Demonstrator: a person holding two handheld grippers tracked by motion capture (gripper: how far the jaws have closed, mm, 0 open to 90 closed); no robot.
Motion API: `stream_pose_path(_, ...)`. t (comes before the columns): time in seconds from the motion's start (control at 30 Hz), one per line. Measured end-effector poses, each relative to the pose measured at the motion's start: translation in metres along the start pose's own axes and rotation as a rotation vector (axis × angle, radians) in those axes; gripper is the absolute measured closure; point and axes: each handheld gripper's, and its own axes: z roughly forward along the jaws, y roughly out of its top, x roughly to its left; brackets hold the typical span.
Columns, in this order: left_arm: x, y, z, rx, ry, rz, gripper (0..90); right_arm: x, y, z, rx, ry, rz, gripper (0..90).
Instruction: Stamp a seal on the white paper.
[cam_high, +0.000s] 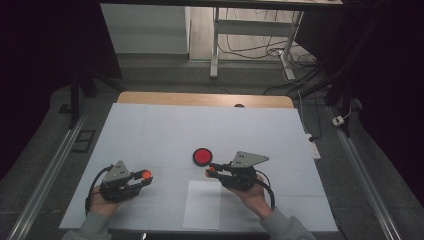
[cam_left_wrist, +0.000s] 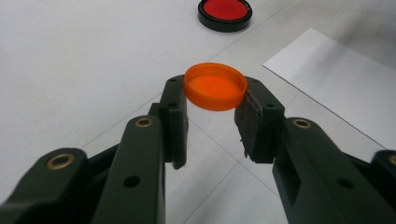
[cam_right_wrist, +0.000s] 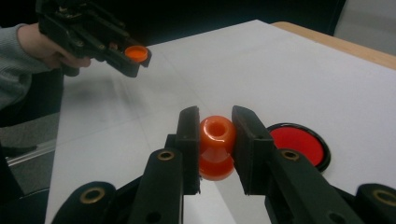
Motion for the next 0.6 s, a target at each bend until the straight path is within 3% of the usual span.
stream_pose_path(0.3, 0.0, 0.0, 0.0, 0.0, 0.0, 0.0, 64.5, 0.017, -0.008, 0.004, 0.049, 0.044, -0.018, 72.5)
stream_pose_path(0.6, 0.0, 0.0, 0.0, 0.002, 0.0, -0.002, 64.5, 0.022, -0.016, 0.006, 0.082, 0.059, -0.021, 72.5)
